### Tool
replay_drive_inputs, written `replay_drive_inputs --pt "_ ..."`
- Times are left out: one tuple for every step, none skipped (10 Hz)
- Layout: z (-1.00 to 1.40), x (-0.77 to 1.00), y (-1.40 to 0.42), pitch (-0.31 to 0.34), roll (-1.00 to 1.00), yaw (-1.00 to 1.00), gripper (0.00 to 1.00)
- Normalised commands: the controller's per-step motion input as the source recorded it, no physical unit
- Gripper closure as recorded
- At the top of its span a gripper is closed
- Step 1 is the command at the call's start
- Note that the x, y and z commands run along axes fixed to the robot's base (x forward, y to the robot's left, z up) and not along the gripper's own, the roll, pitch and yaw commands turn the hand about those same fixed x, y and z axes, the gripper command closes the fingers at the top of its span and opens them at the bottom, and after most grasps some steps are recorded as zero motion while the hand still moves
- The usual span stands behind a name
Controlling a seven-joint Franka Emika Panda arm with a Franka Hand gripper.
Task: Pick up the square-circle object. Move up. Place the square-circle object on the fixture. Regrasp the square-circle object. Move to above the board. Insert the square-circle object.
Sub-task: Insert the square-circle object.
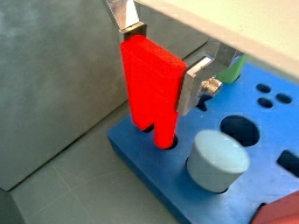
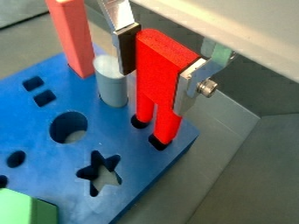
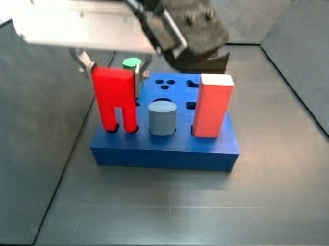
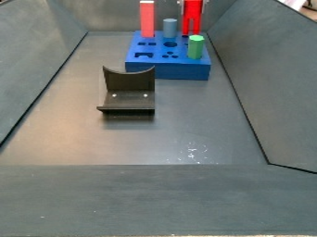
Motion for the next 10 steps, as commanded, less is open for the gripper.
replay_drive_inputs --pt "-0.01 0.00 0.00 -0.016 -0.03 0.00 1.00" --pt "-0.05 0.00 0.00 -0.010 -0.02 0.00 1.00" --pt "-0.17 0.00 0.00 -0.007 0.00 0.00 1.00" --pt "-0.23 0.09 0.18 0.000 0.00 0.05 1.00" --pt "-0.19 0.08 0.20 0.000 0.00 0.02 1.00" --pt "0.00 0.02 0.06 0.000 -0.04 0.00 1.00" --pt "0.00 -0.02 0.00 -0.009 -0.01 0.00 1.00" --pt "-0.41 -0.04 -0.08 -0.056 0.00 0.00 1.00" --pt "-0.55 -0.08 -0.07 -0.097 0.03 0.00 1.00" --pt "0.00 -0.01 0.00 -0.006 0.00 0.00 1.00"
